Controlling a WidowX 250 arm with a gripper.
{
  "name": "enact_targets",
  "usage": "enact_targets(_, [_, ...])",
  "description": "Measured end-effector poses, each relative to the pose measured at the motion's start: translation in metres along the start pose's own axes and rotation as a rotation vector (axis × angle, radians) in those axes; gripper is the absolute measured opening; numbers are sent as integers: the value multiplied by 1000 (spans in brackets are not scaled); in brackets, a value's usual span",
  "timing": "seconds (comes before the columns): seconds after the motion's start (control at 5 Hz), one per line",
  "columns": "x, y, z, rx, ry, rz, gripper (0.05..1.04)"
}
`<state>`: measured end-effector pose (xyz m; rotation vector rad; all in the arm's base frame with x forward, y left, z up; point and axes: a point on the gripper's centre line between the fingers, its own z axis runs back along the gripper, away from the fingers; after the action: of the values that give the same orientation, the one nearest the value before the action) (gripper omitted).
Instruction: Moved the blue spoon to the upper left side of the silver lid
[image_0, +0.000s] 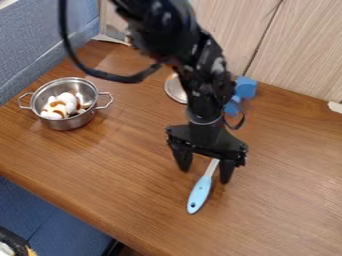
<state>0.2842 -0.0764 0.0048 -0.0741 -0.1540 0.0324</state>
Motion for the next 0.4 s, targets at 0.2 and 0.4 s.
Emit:
enact_targets(0.2, [5, -5, -3, 20, -9, -38, 671])
enact_targets(0.4, [4, -4, -3, 24, -15, -33, 373])
